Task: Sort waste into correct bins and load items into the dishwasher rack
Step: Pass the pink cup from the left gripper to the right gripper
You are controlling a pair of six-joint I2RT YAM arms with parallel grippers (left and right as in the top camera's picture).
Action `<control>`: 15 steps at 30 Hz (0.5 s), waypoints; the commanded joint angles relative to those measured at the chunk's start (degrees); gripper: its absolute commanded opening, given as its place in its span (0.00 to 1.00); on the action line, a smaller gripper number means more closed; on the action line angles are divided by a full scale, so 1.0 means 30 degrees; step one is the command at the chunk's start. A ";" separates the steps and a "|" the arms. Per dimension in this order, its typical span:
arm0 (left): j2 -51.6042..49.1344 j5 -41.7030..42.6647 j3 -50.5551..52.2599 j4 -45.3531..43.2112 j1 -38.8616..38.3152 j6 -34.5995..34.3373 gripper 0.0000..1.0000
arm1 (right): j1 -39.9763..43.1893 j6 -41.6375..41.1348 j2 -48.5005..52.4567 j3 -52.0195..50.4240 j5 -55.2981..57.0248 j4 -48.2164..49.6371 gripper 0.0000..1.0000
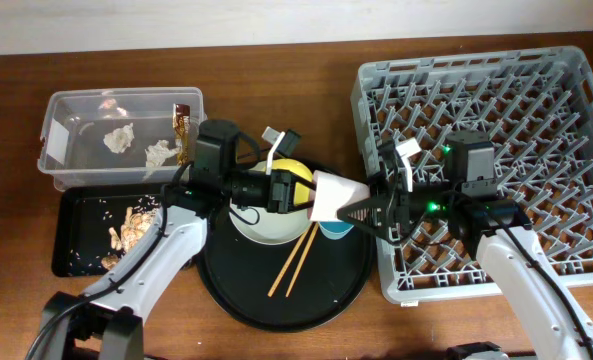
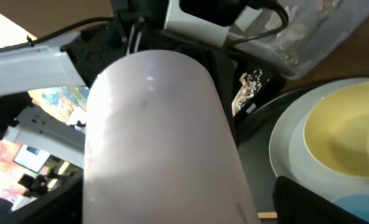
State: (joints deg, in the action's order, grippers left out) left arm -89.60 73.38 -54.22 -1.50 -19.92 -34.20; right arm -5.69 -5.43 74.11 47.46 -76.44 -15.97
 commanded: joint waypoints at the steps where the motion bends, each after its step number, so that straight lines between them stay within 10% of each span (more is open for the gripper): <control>1: -0.0058 -0.0066 -0.0124 0.0022 -0.0058 -0.0189 0.00 | -0.0095 0.0168 0.0087 0.0248 -0.0546 0.0138 0.90; 15: -0.0058 -0.1348 -0.0124 0.0095 -0.0058 -0.0168 0.08 | -0.0095 0.0175 0.0087 0.0248 -0.1020 0.0488 0.59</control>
State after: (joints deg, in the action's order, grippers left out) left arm -89.60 73.54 -54.22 -1.30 -19.81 -34.33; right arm -5.63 -5.52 74.13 47.46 -79.24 -14.72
